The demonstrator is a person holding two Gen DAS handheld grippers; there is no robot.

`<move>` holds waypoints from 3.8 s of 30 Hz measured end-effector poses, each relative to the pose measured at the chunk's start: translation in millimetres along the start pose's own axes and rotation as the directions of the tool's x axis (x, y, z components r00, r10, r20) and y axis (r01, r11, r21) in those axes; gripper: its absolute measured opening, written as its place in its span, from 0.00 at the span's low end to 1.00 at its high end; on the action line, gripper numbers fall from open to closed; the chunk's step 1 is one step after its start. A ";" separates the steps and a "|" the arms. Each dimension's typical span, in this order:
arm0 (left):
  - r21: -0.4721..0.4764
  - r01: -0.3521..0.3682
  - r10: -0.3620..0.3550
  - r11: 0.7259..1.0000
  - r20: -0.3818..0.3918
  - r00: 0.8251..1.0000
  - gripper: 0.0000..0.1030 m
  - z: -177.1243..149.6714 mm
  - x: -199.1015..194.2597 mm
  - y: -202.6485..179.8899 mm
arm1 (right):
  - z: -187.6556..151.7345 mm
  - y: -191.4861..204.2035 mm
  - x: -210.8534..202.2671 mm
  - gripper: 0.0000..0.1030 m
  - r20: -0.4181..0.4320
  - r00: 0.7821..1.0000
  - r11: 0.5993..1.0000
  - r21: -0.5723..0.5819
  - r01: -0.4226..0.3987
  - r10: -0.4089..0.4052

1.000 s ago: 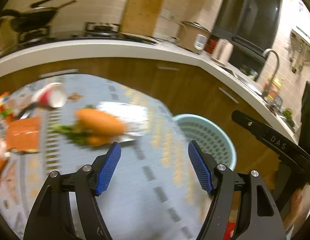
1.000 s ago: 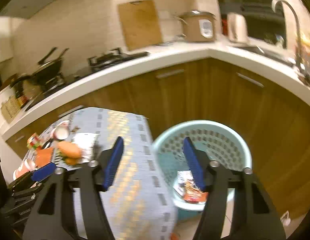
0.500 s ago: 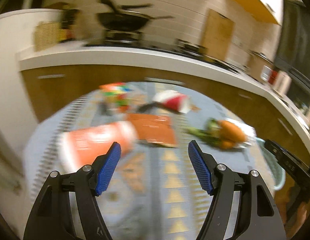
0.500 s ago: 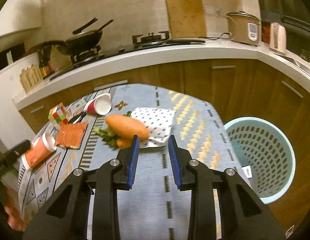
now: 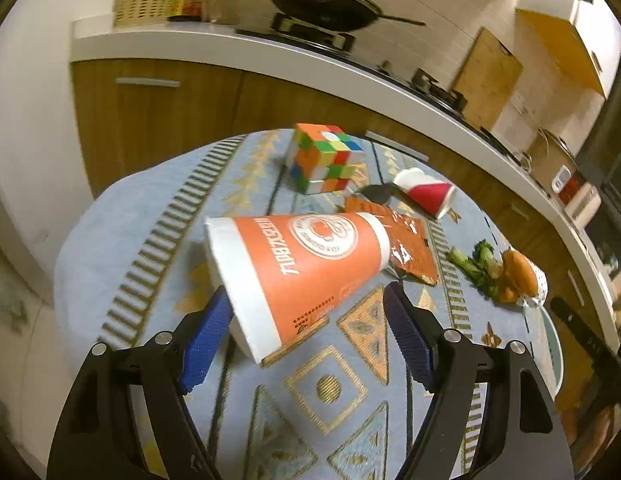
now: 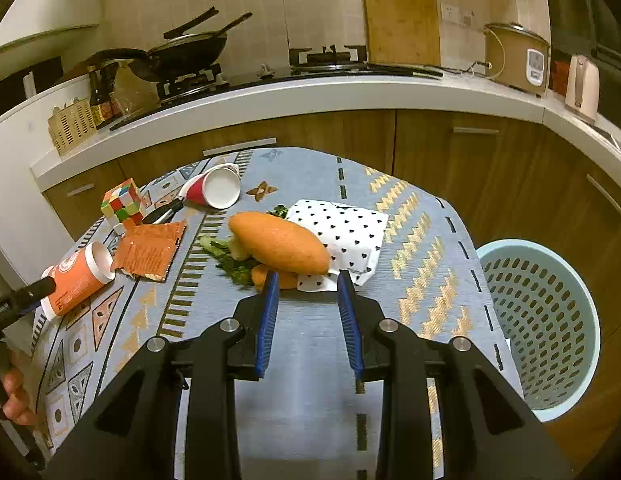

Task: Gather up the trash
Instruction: 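Grasp the orange paper cup with the left tool while the right tool grasps the sausage bun, then drop the paper cup into the blue basket while the right tool drops the sausage bun, then move both open tools from the basket back over the table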

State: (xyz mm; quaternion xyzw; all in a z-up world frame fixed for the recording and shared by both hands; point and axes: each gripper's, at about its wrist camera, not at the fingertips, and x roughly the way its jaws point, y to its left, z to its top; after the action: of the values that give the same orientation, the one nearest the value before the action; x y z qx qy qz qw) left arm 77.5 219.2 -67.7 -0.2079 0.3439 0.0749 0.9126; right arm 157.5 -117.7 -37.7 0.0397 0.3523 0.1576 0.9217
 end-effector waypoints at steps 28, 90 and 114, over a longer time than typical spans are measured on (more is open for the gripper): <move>-0.016 0.179 -0.180 0.984 -0.125 0.976 0.04 -17.5 43.6 -22.6 | 17.0 48.9 53.7 0.32 -0.066 0.996 0.959 -0.281 0.040 -0.061; 0.553 0.504 -0.172 0.663 -0.543 0.822 0.44 -127.8 153.8 -466.2 | -57.2 -292.4 -37.8 0.27 -0.175 0.959 0.825 0.491 0.282 -0.223; 0.459 0.481 -0.312 0.747 -0.397 0.863 0.47 -76.4 92.6 -390.7 | -16.1 -225.3 -69.0 0.48 -0.043 0.974 0.901 0.373 0.221 -0.221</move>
State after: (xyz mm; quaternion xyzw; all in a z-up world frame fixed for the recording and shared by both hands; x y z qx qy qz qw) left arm 210.9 -166.8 -52.3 -0.0181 0.4299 -0.2557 0.8657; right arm 157.5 -353.6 -47.3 0.1752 0.3779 -0.0181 0.9089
